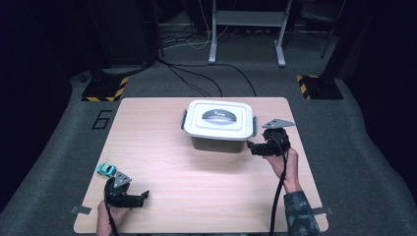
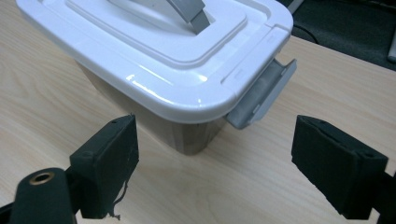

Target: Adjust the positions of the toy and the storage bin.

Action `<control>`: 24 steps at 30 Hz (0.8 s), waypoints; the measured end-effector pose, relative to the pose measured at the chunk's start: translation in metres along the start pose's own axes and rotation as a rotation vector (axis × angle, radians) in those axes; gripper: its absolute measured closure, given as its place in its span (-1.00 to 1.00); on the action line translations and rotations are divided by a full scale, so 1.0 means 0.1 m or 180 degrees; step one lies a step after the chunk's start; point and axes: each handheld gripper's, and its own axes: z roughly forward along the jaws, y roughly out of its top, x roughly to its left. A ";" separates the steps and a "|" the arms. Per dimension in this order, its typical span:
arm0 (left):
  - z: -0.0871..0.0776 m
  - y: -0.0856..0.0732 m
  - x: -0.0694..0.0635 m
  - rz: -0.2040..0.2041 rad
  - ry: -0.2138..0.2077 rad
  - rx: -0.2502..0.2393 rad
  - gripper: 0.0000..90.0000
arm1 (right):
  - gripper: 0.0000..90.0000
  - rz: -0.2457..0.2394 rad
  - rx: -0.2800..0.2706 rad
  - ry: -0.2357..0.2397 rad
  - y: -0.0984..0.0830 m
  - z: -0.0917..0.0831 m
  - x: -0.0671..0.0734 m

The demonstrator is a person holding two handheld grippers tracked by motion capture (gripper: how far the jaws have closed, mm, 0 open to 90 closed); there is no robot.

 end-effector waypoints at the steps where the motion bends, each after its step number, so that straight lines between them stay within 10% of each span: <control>1: 0.00 0.00 0.00 0.0003 0.0000 0.0002 -1.00 | -0.65 -0.0007 -0.0001 0.0008 0.03 0.02 0.00; 24: 0.01 0.01 0.00 -0.0015 0.0030 -0.0016 -1.00 | 0.55 -0.0002 0.0073 0.0040 0.32 0.44 -0.12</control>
